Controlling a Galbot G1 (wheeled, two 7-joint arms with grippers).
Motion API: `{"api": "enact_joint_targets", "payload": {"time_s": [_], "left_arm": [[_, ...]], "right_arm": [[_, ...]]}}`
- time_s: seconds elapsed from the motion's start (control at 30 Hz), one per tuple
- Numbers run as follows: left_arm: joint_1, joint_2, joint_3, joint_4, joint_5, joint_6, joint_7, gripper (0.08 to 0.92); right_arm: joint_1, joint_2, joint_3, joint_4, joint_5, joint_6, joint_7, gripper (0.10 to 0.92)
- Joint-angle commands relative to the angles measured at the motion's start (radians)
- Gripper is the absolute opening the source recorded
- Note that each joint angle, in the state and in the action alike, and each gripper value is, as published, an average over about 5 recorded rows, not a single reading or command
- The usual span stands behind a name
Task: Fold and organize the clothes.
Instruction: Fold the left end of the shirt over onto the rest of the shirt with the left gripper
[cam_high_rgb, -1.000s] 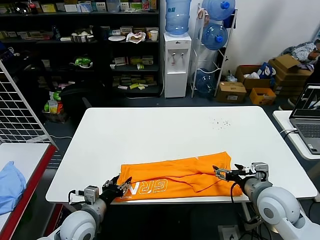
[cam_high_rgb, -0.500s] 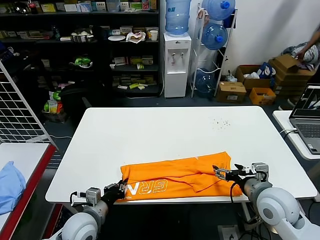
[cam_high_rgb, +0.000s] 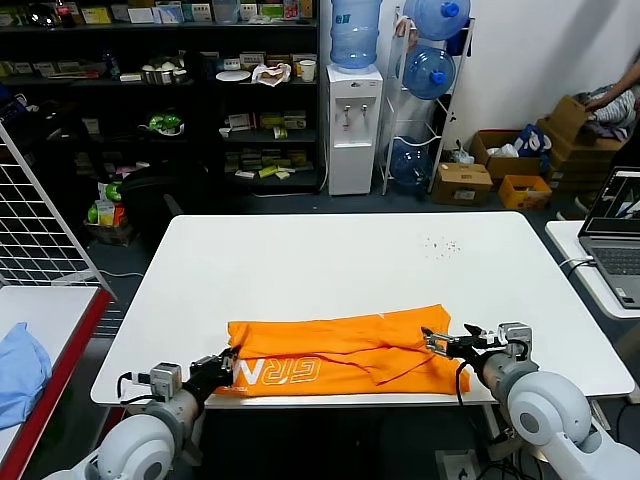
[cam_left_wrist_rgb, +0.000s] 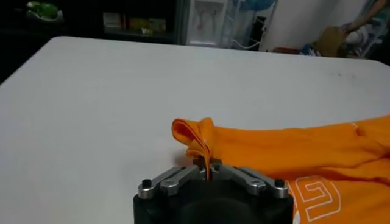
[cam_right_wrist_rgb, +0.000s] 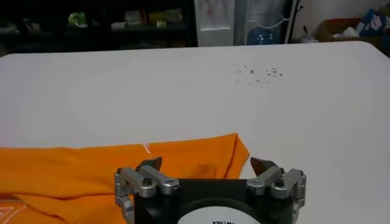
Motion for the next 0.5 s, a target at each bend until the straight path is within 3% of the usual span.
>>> {"api": "enact_joint_targets", "payload": {"time_s": [0.03, 0.3, 0.5], "left_arm": [[0.084, 0.229, -0.199, -0.02, -0.169, 0.01, -0.037, 0.115], [0.126, 0.345, -0.313, 0.125, -0.246, 0.011, -0.035, 0.115], [0.075, 0.419, -0.307, 0.234, -0.255, -0.009, -0.009, 0.115]], "right_arm": [[0.033, 0.009, -0.032, -0.02, -0.026, 0.005, -0.035, 0.921], [0.013, 0.009, -0.019, -0.022, -0.05, 0.016, -0.062, 0.921], [0.012, 0.015, -0.018, -0.025, -0.062, 0.018, -0.063, 0.921]]}}
